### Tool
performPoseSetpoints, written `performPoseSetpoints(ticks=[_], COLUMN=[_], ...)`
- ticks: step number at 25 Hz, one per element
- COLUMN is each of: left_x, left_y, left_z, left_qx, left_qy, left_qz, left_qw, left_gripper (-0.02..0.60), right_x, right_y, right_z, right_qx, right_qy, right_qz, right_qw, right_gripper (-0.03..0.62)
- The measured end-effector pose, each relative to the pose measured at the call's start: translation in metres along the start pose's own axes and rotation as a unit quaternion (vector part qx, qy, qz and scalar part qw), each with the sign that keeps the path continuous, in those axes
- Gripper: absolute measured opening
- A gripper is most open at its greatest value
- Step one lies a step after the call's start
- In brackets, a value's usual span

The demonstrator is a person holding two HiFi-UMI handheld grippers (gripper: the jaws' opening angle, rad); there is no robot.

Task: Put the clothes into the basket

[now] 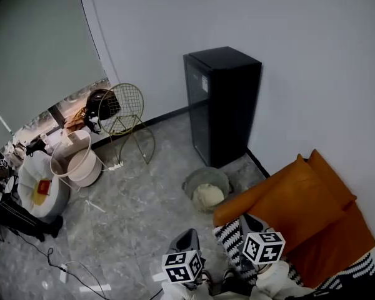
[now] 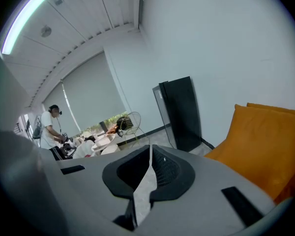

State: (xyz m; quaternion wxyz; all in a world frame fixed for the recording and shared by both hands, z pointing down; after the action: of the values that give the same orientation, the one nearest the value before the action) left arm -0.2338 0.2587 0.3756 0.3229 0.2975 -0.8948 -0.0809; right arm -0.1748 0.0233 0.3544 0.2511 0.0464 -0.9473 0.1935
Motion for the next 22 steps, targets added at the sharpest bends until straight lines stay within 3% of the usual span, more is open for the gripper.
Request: performPoseSetpoints(ticks=[2, 10, 22], left_x=[-0.005, 0.014, 0.022], left_y=[-0.013, -0.072, -0.064], left_z=[0.001, 0.011, 0.021], left_qx=[0.001, 0.040, 0.039], left_qy=[0.010, -0.005, -0.011], left_qz=[0.008, -0.023, -0.028], left_qw=[0.9999, 0.9989, 0.9988], left_gripper=[0.002, 0.002, 0.002], right_x=[-0.010, -0.018, -0.009], right_y=[-0.006, -0.039, -0.023], right_z=[0.000, 0.004, 0.011], right_qx=[0.006, 0.002, -0.060], right_qy=[0.003, 0.006, 0.008], right_qz=[0.006, 0.011, 0.008], right_qw=[1.000, 1.000, 0.998], right_gripper=[0.032, 0.032, 0.023])
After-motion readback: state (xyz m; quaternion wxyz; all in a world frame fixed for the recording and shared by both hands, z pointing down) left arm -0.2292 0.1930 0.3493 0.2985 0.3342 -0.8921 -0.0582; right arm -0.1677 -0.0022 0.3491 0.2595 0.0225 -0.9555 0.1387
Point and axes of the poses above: the fingertips, and each gripper's own axes: x forward along the fingers, y to its left, z out of its top, the point moved 10 cm from there along -x, backward along the fingers, and after that the axes turned 1 degree about y, right-handed, at the moved point
